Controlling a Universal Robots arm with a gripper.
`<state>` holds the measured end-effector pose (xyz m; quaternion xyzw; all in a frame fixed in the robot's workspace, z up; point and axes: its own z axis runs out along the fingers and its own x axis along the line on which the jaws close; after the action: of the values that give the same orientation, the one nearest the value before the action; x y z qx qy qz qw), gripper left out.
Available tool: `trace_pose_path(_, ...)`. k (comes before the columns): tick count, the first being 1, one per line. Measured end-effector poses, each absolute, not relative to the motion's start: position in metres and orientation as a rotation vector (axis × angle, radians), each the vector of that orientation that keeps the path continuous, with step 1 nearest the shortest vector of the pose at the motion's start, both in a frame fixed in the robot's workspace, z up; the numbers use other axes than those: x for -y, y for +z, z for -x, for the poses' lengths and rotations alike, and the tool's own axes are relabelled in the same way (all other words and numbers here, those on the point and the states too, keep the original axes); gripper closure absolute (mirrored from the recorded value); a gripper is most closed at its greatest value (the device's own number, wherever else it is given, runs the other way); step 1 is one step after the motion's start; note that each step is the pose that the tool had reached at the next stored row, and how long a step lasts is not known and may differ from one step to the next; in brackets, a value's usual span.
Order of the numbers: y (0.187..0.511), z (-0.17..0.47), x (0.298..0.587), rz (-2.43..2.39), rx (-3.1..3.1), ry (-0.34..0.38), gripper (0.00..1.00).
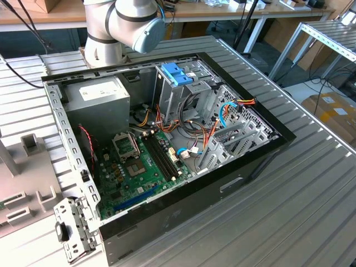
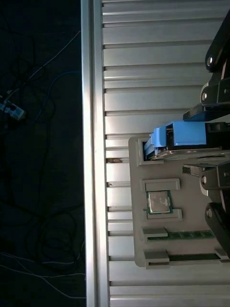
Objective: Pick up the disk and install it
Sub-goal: 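Pick up the disk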
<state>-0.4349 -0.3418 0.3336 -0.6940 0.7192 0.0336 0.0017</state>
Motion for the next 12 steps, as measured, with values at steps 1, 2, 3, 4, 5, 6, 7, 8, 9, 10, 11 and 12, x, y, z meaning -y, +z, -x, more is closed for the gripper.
trace_pose_path(1, 0.333, 0.435, 0.341, 2.178, -2.256, 0.105, 0.52)
trace_pose_path(2, 0.334, 0.435, 0.341, 2.179, -2.256, 0.105, 0.52)
trace_pose_path(3, 0.334, 0.435, 0.340, 2.181, -2.254, 0.105, 0.52)
trace_pose_path(4, 0.334, 0.435, 0.340, 2.182, -2.253, 0.105, 0.52)
trace_pose_path(5, 0.334, 0.435, 0.338, 2.184, -2.252, 0.105, 0.52)
trace_pose_path(6, 0.334, 0.435, 0.336, 2.185, -2.251, 0.105, 0.52)
trace_pose_path(7, 0.334, 0.435, 0.333, 2.186, -2.249, 0.105, 0.52)
trace_pose_path(8, 0.334, 0.435, 0.331, 2.187, -2.248, 0.105, 0.52)
trace_pose_path(9, 0.333, 0.435, 0.331, 2.187, -2.248, 0.105, 0.52)
trace_pose_path(10, 0.333, 0.435, 0.331, 2.188, -2.248, 0.105, 0.52)
trace_pose_path(11, 0.333, 0.435, 0.331, 2.188, -2.247, 0.105, 0.52)
trace_pose_path(12, 0.333, 0.436, 0.331, 2.188, -2.247, 0.105, 0.52)
